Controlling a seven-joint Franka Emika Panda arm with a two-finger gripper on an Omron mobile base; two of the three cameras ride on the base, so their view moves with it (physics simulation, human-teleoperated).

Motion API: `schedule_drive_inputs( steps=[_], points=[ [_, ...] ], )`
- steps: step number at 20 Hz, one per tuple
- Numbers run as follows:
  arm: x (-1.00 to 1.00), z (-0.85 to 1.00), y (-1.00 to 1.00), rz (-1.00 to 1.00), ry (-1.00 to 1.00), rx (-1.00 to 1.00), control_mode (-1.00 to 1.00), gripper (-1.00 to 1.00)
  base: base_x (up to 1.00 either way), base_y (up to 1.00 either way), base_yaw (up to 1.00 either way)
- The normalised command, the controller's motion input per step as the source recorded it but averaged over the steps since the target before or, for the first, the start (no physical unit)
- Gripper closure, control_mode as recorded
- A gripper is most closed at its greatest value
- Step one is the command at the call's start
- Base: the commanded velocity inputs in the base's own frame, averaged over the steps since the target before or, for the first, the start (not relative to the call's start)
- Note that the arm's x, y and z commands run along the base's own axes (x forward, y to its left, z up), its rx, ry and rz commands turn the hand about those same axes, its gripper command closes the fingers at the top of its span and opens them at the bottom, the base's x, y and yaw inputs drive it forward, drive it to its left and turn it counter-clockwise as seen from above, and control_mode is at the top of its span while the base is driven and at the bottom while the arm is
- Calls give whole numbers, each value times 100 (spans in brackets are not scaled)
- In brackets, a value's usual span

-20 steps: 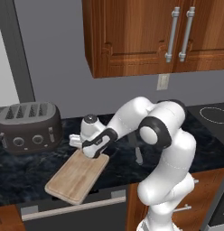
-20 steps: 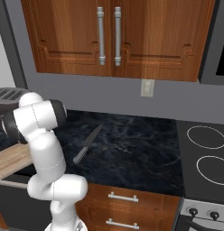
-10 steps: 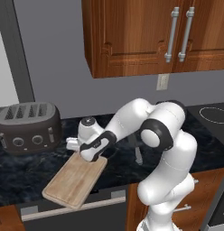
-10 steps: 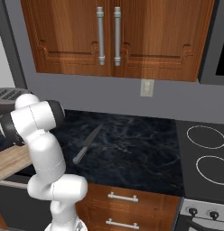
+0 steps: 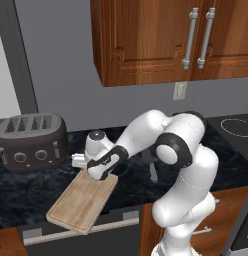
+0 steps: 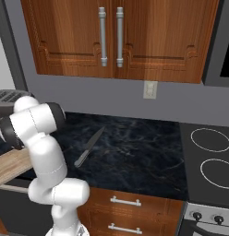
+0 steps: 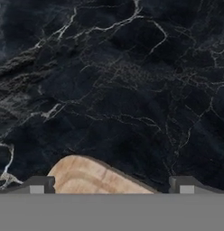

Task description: Move the cutting board and knife to the sink. Then move spray from the cabinet to the counter.

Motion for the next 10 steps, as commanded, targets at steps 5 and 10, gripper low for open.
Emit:
schedule_drive_inputs(
  steps=[5,10],
  points=[
    [-3,29,-1,20,-13,2,-100,-100,0,0,0],
    [-6,31,0,20,-15,0,-100,-100,0,0,0]
  ],
)
